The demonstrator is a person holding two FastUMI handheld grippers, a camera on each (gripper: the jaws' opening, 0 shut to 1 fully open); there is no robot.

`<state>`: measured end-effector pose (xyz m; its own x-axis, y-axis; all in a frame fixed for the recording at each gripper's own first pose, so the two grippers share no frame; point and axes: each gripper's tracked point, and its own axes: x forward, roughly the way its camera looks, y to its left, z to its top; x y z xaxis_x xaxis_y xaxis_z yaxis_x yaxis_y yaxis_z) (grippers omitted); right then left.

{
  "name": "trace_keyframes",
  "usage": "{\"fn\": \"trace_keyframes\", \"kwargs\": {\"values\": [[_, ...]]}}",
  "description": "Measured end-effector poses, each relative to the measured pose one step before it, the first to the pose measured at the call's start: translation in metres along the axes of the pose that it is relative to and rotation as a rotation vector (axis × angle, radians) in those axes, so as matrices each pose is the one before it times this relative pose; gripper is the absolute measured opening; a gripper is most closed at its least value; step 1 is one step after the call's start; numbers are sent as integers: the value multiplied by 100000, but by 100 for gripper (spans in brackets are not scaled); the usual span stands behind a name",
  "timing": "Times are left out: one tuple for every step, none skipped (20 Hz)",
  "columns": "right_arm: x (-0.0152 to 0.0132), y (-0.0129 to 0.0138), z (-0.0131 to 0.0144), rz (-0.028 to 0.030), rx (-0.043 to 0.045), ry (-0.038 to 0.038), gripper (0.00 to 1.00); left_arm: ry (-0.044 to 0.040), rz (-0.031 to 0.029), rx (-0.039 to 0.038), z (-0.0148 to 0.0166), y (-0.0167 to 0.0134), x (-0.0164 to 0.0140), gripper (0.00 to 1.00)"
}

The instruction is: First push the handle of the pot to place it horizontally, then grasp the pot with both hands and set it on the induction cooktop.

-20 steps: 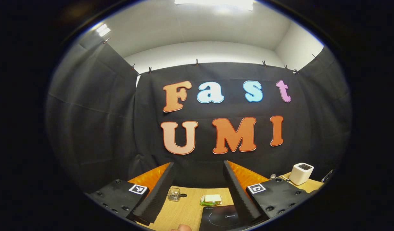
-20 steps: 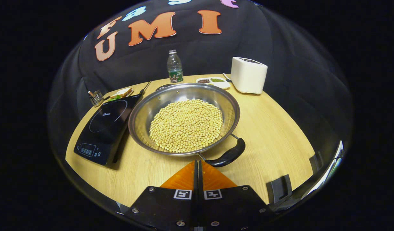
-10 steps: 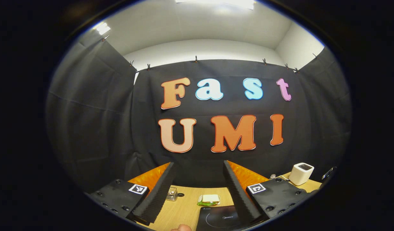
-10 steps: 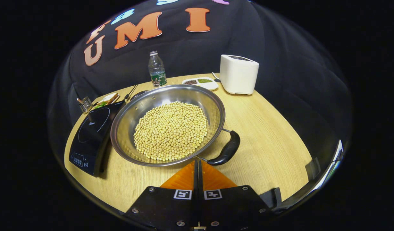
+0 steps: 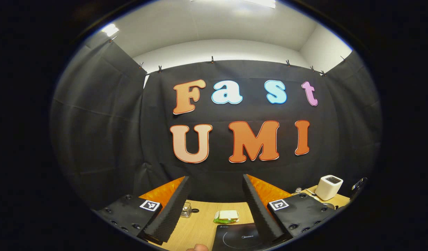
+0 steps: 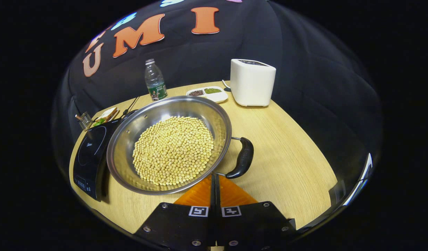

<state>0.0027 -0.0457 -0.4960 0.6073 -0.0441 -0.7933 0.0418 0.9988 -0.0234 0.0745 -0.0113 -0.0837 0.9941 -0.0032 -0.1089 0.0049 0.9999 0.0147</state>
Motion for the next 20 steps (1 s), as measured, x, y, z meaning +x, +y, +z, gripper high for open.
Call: {"fn": "trace_keyframes", "kwargs": {"values": [[392, -402, 318, -1385, -216, -159, 0, -252, 801, 552, -23, 163, 176, 99], [644, -694, 177, -2143, -476, 170, 0, -306, 556, 798, -148, -42, 204, 98], [375, -676, 20, -1881, -145, 560, 0, -128, 374, 434, -155, 45, 220, 98], [354, -181, -46, 246, 1403, 1032, 0, 270, -135, -54, -235, -116, 198, 99], [459, 179, 73, 981, 2122, 1033, 0, 526, -293, -423, -270, -220, 166, 99], [355, 23, 104, 666, 1905, 610, 0, 764, -230, -306, -291, -199, 171, 99], [240, -136, 410, 11, 758, -23, 0, 592, -156, -66, -217, -140, 285, 99], [317, -253, 329, -416, -180, -331, 0, 375, -97, 295, -306, -227, 213, 99], [231, -277, 285, -634, -195, -423, 0, 266, 87, 481, -206, -186, 252, 99], [322, -164, 442, -501, 202, -394, 0, 415, 137, 577, -210, -180, 310, 99], [270, -201, 282, -284, 736, -220, 0, 402, 165, 536, -337, -189, 270, 99], [420, -120, 424, 80, 1315, -17, 0, 326, 31, 540, -205, -242, 238, 98], [541, -165, 514, 105, 1680, -54, 0, 168, -25, 585, -287, -227, 87, 98], [544, -144, 427, -461, 1256, -58, 0, 339, 240, 509, -430, -278, 136, 98], [654, -439, 418, -1115, 513, -459, 0, 619, -300, 557, -532, -497, 216, 98], [541, -260, 372, -334, 467, -42, 0, 870, -667, 560, -544, -399, -37, 99], [451, -151, 274, -207, 1272, 454, 0, 668, -811, 663, -682, -664, 182, 98], [354, -159, 331, -375, 1249, 931, 0, 492, -617, 818, -613, -704, 56, 98], [395, -134, 471, -836, -850, -70, 0, 320, -479, 650, -638, -668, 234, 97], [493, -71, 668, -1216, -2380, -1302, 0, 226, -567, -112, -559, -606, 180, 99]]}}
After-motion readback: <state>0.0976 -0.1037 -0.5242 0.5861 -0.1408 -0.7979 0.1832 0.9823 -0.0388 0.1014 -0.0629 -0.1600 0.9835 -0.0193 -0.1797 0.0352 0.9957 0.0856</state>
